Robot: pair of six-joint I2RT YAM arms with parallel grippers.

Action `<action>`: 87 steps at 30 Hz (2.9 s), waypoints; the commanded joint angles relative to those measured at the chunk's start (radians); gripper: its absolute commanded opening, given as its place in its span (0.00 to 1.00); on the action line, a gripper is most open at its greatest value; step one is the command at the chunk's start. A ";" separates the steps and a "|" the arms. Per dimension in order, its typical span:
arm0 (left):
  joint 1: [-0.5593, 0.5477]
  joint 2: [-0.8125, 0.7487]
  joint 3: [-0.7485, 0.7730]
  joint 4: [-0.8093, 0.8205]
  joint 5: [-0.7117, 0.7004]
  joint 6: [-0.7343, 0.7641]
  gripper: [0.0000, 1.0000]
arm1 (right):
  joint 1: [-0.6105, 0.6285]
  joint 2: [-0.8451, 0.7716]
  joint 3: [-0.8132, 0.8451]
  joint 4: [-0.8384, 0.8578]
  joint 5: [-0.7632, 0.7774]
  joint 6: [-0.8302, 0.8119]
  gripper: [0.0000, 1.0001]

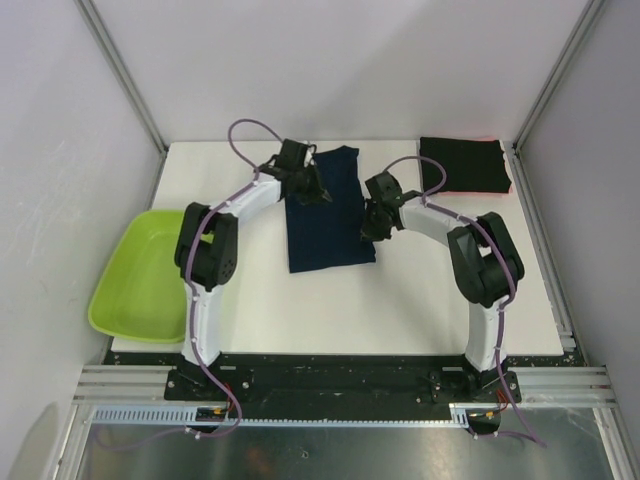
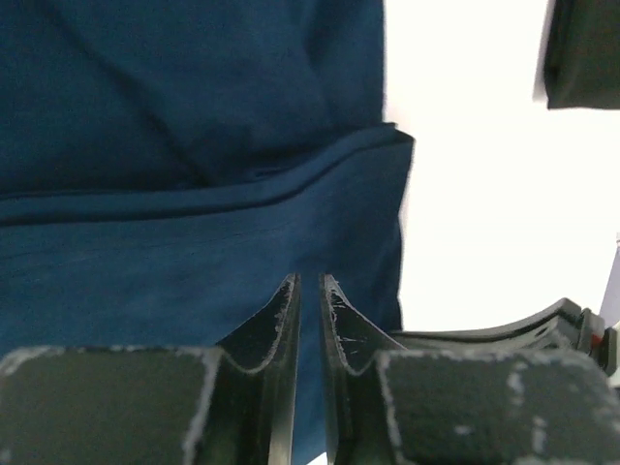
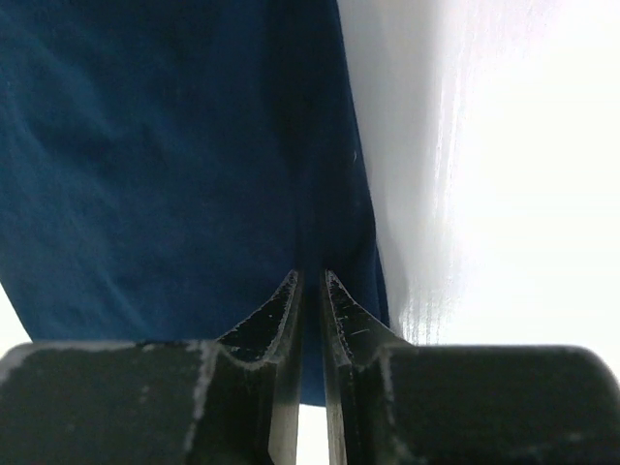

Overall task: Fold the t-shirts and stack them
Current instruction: Fold the folded rectangular tshirt in 1/3 of the way, then grab one side of the 2/3 rectangular tshirt with both arms

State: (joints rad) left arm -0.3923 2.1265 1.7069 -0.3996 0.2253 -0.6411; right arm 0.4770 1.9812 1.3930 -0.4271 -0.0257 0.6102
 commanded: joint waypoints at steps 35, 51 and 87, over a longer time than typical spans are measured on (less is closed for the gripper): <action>-0.039 -0.289 -0.304 0.099 -0.056 -0.010 0.51 | 0.041 -0.293 -0.290 0.078 0.018 0.021 0.17; -0.043 -0.397 -0.726 0.114 -0.112 -0.043 0.31 | 0.040 -0.177 -0.294 0.063 0.078 0.016 0.14; 0.044 -0.614 -0.980 0.192 -0.097 -0.124 0.44 | 0.014 -0.325 -0.448 0.216 0.007 0.123 0.37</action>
State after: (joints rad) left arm -0.3561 1.5177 0.7399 -0.2596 0.1131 -0.7383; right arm 0.4877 1.7061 0.9585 -0.2634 -0.0238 0.7021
